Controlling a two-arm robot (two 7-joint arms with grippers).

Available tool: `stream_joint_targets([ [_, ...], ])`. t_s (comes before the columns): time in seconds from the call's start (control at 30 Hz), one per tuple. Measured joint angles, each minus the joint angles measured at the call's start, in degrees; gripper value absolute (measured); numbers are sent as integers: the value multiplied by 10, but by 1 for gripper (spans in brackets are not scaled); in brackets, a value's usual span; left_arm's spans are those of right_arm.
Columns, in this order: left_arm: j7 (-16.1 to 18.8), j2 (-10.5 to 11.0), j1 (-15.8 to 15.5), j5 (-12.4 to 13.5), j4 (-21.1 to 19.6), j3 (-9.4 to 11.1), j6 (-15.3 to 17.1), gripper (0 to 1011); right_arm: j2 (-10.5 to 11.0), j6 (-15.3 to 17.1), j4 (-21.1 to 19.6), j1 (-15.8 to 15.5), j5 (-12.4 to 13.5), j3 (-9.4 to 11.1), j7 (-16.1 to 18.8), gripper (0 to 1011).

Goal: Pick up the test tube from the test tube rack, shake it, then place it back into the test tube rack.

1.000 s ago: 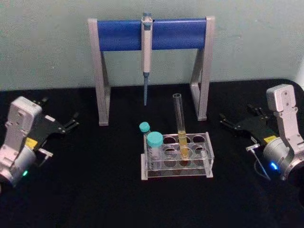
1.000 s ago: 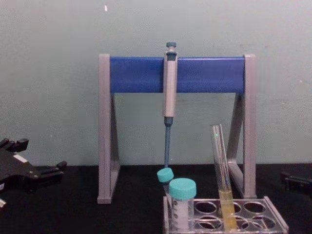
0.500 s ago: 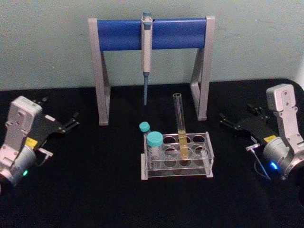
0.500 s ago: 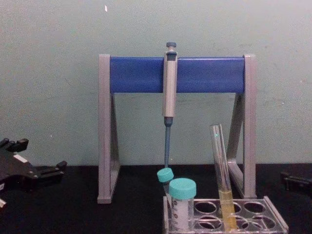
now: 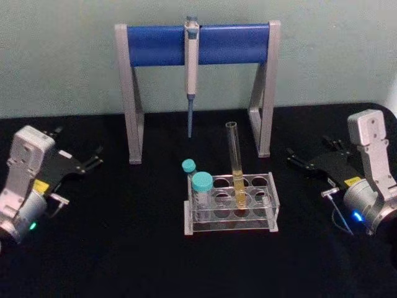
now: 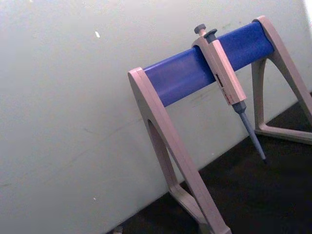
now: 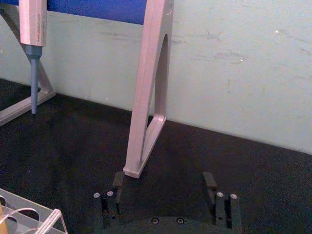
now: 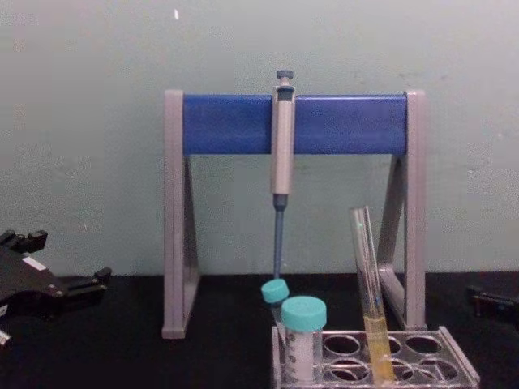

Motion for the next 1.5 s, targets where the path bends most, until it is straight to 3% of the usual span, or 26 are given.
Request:
stream_joint_targets([
  [1.5,0,0,0,0,0,0,0,1002,0,0,0,0,0,0,0,1000],
])
